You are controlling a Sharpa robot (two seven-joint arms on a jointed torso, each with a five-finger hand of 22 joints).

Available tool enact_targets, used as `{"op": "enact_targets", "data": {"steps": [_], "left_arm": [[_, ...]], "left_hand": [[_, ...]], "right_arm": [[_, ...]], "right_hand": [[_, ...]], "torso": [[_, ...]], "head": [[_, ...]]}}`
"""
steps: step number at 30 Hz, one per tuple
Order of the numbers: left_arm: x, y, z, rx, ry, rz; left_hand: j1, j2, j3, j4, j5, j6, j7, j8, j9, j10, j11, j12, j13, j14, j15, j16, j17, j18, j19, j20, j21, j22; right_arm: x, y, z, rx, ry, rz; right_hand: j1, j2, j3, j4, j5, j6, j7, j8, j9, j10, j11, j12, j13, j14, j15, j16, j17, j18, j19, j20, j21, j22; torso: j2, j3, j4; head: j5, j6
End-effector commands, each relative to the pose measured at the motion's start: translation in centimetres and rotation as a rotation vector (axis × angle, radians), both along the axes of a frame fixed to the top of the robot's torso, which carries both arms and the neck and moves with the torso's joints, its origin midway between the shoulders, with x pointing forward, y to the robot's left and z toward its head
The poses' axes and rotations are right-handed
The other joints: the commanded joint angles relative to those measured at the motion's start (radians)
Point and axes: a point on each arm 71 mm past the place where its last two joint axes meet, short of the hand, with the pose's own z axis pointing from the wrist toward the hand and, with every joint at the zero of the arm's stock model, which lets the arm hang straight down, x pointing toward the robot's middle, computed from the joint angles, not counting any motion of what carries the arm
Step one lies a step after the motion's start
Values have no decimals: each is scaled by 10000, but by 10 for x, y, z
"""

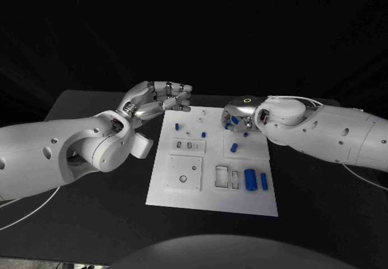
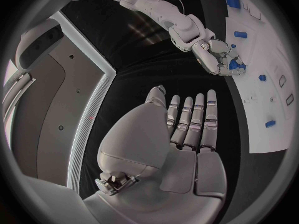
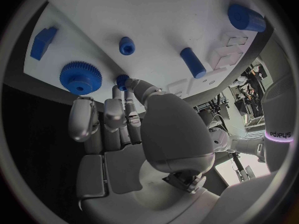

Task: Assemble the parts on the task board

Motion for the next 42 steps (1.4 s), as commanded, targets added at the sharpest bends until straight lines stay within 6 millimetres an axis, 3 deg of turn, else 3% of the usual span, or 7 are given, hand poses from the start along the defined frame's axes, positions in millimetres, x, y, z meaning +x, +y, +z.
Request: {"op": "enact_targets", "data": {"steps": [1, 19, 28, 42], "left_arm": [[-1, -2, 0, -90, 45, -209], [-1, 3, 0, -59, 56, -73], [-1, 4, 1, -54, 38, -26], [-2, 5, 1, -62, 25, 43]], "left_hand": [[78, 28, 7, 7, 67, 19, 74, 39, -14, 78, -8, 60, -17, 2, 63, 66, -11, -6, 35, 17, -44, -16], [88, 71, 16, 10, 72, 26, 77, 63, -15, 102, 5, 84, -19, 33, 79, 102, -14, -19, 46, 18, -39, -15], [88, 73, 14, 10, 71, 27, 77, 68, -15, 105, 6, 87, -20, 37, 80, 108, -15, -21, 48, 18, -38, -14], [87, 75, 11, 11, 68, 30, 79, 75, -15, 111, 7, 93, -21, 43, 81, 116, -16, -23, 52, 17, -36, -13]], "right_arm": [[-1, 0, -2, -18, -94, 56], [2, 5, 17, 519, -709, 201], [12, 25, 31, 851, -768, 292], [37, 50, 40, 916, -817, -3]], "right_hand": [[181, 21, 9, -103, 10, 163, 20, 77, 32, 565, -355, 97, 23, -20, 5, -105, -141, -8, -3, -11, -42, 257], [189, -60, -40, -133, 120, 353, 53, 57, 15, 916, -334, -57, -94, -142, 2, -414, -587, 24, -83, -16, -163, 219], [224, -97, -18, -153, 77, 293, 73, -63, -67, 961, -316, -222, -189, -150, 2, -547, -714, 31, -97, -25, -220, 210], [274, -105, 16, -169, 20, 227, 88, -180, -152, 948, -294, -375, -263, -205, 15, -684, -874, 51, -170, -22, -321, 162]], "torso": [[0, 0, 0], [5, -4, 5], [10, -15, 35], [3, -8, 5]], "head": [[6, -8], [167, -115], [171, -132], [238, -113]]}}
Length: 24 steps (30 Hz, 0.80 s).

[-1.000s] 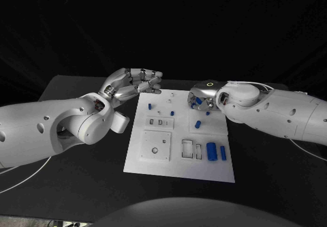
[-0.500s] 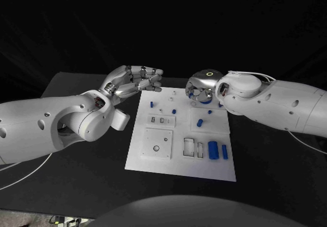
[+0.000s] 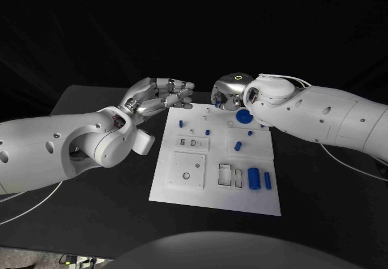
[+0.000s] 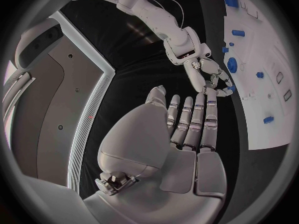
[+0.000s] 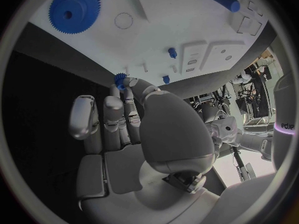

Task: Assemble the parts on the task board

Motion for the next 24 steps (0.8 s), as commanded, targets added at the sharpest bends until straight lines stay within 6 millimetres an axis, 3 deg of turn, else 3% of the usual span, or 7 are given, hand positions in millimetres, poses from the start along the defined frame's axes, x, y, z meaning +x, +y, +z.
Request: {"op": "enact_targets", "data": {"steps": [1, 8, 20, 24], "left_arm": [[-1, -1, 1, -90, -34, -64], [-1, 1, 1, -76, -46, 25], [-1, 1, 2, -74, -52, 40], [-1, 1, 1, -69, -52, 42]], "left_hand": [[49, 36, 11, 11, 32, -7, 42, 36, -15, 74, -29, 57, -13, 8, 47, 58, -10, -23, 52, 18, -36, -14], [47, 32, 4, 10, 30, -1, 45, 44, -14, 82, -26, 64, -14, 15, 48, 67, -11, -25, 57, 17, -33, -13], [46, 28, -1, 10, 29, 0, 47, 49, -14, 85, -27, 67, -15, 19, 50, 73, -12, -27, 60, 17, -31, -12], [46, 28, -1, 10, 29, 0, 47, 49, -14, 85, -27, 67, -15, 19, 50, 73, -12, -27, 60, 17, -31, -12]], "right_arm": [[4, 3, 0, -6, 208, -42], [14, 10, -1, 104, 249, -275], [17, 21, -7, 185, 577, -374], [18, 25, -8, 120, 654, -385]], "right_hand": [[83, -36, -9, -56, -38, -51, 10, -63, -19, 643, -572, -71, -2, -82, 1, -77, -52, 54, -84, -3, -82, 148], [71, -41, -15, -42, -55, -39, 0, -78, -35, 642, -572, -119, -22, -156, 7, -172, -192, 72, -158, 2, -162, 96], [76, -44, -12, -40, -62, -41, -4, -100, -53, 645, -567, -160, -41, -194, 9, -225, -247, 80, -190, 4, -201, 77], [72, -38, -11, -24, -90, -58, -12, -134, -77, 632, -570, -224, -66, -252, 15, -303, -345, 97, -264, 9, -282, 30]], "torso": [[-4, 14, -12], [0, 27, -7], [-12, 17, -42], [-12, 15, -46]], "head": [[1, 10], [-11, 28], [9, 36], [-41, 52]]}}
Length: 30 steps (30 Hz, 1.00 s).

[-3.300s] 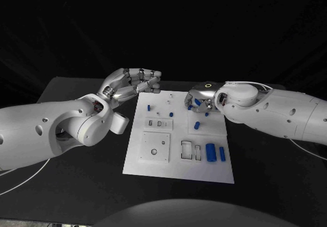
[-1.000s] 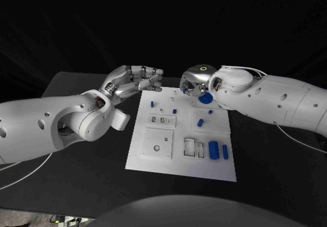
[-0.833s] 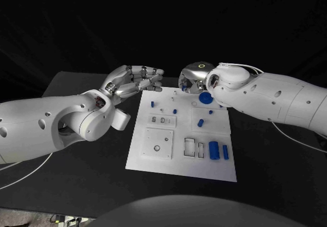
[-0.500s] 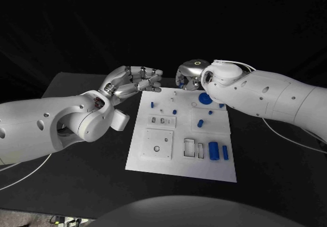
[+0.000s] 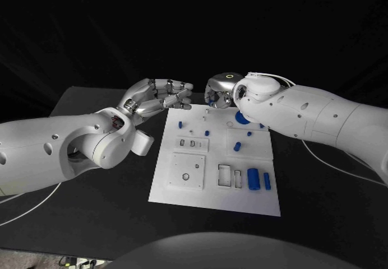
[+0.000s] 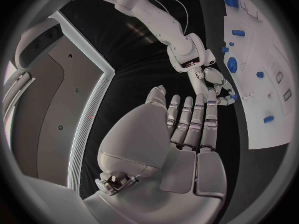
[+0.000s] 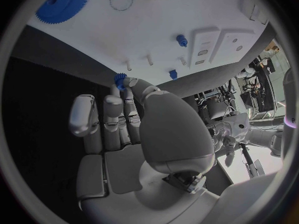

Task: Assemble the parts on the task board

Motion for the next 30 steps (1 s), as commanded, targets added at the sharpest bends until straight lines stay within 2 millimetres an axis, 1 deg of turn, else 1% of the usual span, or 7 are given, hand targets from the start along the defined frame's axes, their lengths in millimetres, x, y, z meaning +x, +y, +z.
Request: {"op": "enact_targets", "data": {"steps": [1, 3, 5, 7, 15, 19, 30], "left_arm": [[0, -2, 1, -70, -54, -23], [0, -2, 1, -72, -54, -34], [0, -2, 1, -73, -50, -42], [0, -2, 1, -72, -46, -36], [0, -1, 1, -64, -44, -11], [0, -1, 1, -52, -25, -8], [0, 0, 1, -42, -26, 28]], "left_hand": [[46, 28, -1, 10, 29, 1, 48, 49, -14, 50, 8, 67, -16, 19, 50, 34, -14, -27, 60, 17, -31, -12], [46, 28, -1, 10, 29, 1, 48, 49, -14, 50, 8, 67, -16, 19, 50, 34, -14, -27, 60, 17, -31, -12], [46, 28, -1, 10, 29, 1, 48, 49, -14, 50, 8, 67, -16, 19, 50, 34, -14, -27, 60, 17, -31, -12], [46, 28, -1, 10, 29, 1, 48, 49, -14, 50, 8, 67, -16, 19, 50, 34, -14, -27, 60, 17, -31, -12], [46, 28, -1, 10, 29, 1, 48, 49, -14, 50, 8, 67, -16, 19, 50, 34, -14, -27, 60, 17, -31, -12], [44, 25, -10, 11, 30, 6, 53, 61, -14, 54, 10, 74, -19, 24, 51, 45, -17, -30, 69, 16, -27, -10], [42, 25, -12, 11, 30, 8, 54, 64, -14, 55, 10, 75, -19, 26, 52, 48, -18, -31, 70, 15, -26, -10]], "right_arm": [[0, 4, -3, -146, 313, 48], [0, 6, -4, -164, 338, 51], [0, 9, -5, -171, 361, 72], [-1, 10, -6, -188, 401, 98], [-2, 14, -8, -242, 507, 133], [-2, 14, -9, -287, 569, 122], [-3, 18, -15, -508, 680, 100]], "right_hand": [[74, -37, -10, -26, -67, -57, -11, -47, -18, 611, -548, -48, -14, -72, 8, -71, -42, 97, -63, 14, -57, 32], [73, -36, -11, -23, -73, -58, -12, -51, -21, 611, -549, -57, -17, -79, 9, -80, -53, 100, -72, 15, -68, 26], [71, -34, -12, -18, -82, -59, -13, -58, -26, 610, -549, -72, -23, -92, 10, -98, -73, 103, -89, 17, -87, 16], [71, -34, -12, -18, -82, -59, -13, -58, -26, 610, -549, -72, -23, -92, 10, -98, -73, 103, -89, 17, -87, 16], [70, -29, -12, -14, -90, -62, -15, -66, -32, 609, -552, -86, -28, -96, 12, -104, -72, 106, -102, 18, -102, 9], [70, -26, -11, -11, -94, -65, -16, -71, -35, 607, -552, -95, -31, -103, 12, -114, -84, 108, -111, 19, -112, 3], [97, -12, 0, -15, -115, -103, -20, -121, -67, 575, -554, -178, -58, -143, 16, -169, -136, 123, -178, 25, -191, -34]], "torso": [[-3, -8, -11], [2, 0, 10], [10, 6, 16], [7, -1, 5], [-1, -6, 11], [-2, -5, 3], [2, -2, 9]], "head": [[-40, 12], [-80, 36], [-68, 47], [-30, 35], [-13, 7], [15, 4], [-3, -13]]}}
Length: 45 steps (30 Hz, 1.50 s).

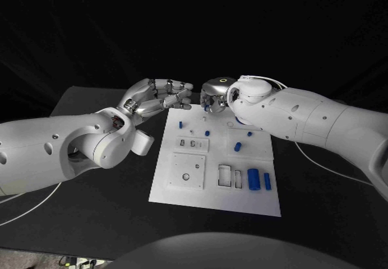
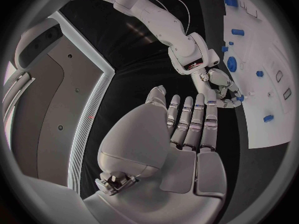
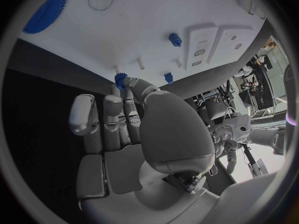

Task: Assemble the parts on the task board

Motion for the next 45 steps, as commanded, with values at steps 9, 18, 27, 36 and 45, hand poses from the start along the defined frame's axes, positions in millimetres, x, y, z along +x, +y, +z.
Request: {"op": "enact_targets", "data": {"steps": [9, 18, 27, 36, 45], "left_arm": [[-1, -1, 1, -141, 80, -6], [-2, -1, 1, -181, 165, 26], [-2, -1, 0, -176, 219, 30], [-1, -1, 0, -154, 259, 41], [-1, 0, 0, -140, 269, 69]], "left_hand": [[42, 25, -12, 11, 30, 9, 55, 65, -13, 56, 10, 35, -10, 26, 52, 48, -10, -30, 70, 15, -26, -10], [37, 29, -18, 14, 31, 14, 62, 74, -13, 59, 13, 39, -12, 29, 52, 56, -12, -32, 77, 14, -22, -9], [32, 41, -18, 17, 33, 19, 67, 82, -13, 62, 16, 44, -13, 31, 52, 63, -15, -34, 81, 12, -20, -8], [29, 60, -16, 18, 36, 23, 73, 92, -13, 66, 21, 49, -14, 33, 53, 71, -18, -36, 85, 11, -17, -7], [28, 64, -16, 18, 36, 22, 76, 95, -14, 63, 23, 49, -16, 30, 53, 72, -20, -37, 85, 10, -17, -7]], "right_arm": [[-1, 1, -11, -588, 123, -55], [-2, 0, -13, -618, -103, -121], [-2, -2, -14, -686, -14, -198], [-2, -10, -15, -395, 82, -325], [-4, -33, -6, 1292, -346, -216]], "right_hand": [[130, 9, 6, -8, -69, -192, 24, -179, -84, 347, -437, -214, -65, -108, 14, -141, -92, 137, -163, 27, -159, -48], [164, 15, 28, -28, -42, -228, 17, -217, -109, 307, -444, -278, -80, -119, 13, -156, -93, 139, -173, 31, -178, -44], [140, 7, 35, -14, -30, -351, 1, -299, -163, 158, -451, -425, -114, -157, 9, -205, -150, 152, -222, 34, -243, -62], [-205, -156, -577, 285, -2014, -3802, -1268, -347, -1360, -2487, -210, -1871, -390, -957, 258, -874, -1021, 323, -980, 316, -1358, -619], [-242, -44, -1419, 510, -2476, -4358, -1358, -339, -2071, -3306, -163, -1991, -222, -1054, 306, -912, -1040, 357, -942, 400, -1746, -667]], "torso": [[6, 3, 2], [-2, 2, -9], [6, 4, -5], [0, 10, -9], [7, 4, -27]], "head": [[-9, -52], [-4, -49], [-20, -68], [-17, -80], [-34, 9]]}}
